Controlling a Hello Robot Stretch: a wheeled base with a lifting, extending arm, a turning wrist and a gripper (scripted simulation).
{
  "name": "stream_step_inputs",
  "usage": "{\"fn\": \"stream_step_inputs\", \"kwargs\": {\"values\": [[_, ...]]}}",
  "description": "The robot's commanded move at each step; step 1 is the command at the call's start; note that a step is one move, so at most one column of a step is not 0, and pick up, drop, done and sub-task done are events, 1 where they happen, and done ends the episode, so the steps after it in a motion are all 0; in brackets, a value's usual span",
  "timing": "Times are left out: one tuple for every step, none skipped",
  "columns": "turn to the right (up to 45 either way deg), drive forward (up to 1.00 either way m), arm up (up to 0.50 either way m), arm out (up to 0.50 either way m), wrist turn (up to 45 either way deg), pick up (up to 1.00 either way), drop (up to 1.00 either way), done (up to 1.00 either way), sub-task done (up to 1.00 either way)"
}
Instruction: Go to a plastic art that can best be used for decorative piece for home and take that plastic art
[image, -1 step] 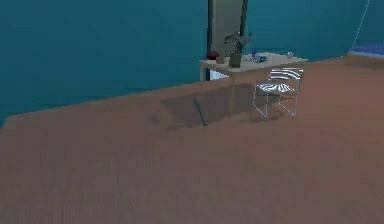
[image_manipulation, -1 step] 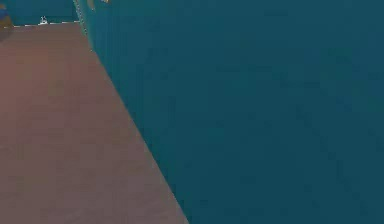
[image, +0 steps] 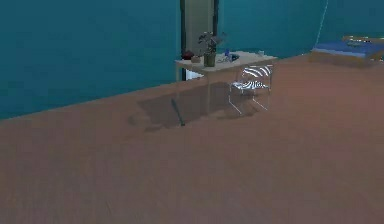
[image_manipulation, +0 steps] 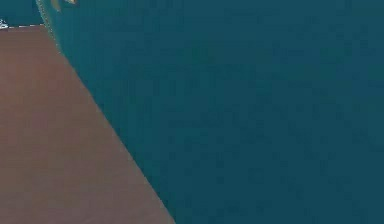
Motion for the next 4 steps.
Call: {"fn": "stream_step_inputs", "kwargs": {"values": [[0.0, 0.2, 0.0, 0.0, 0.0, 0.0, 0.0, 0.0, 0.0], [45.0, 0.0, 0.0, 0.0, 0.0, 0.0, 0.0, 0.0, 0.0], [6.0, 0.0, 0.0, 0.0, 0.0, 0.0, 0.0, 0.0, 0.0], [0.0, 1.0, 0.0, 0.0, 0.0, 0.0, 0.0, 0.0, 0.0]]}}
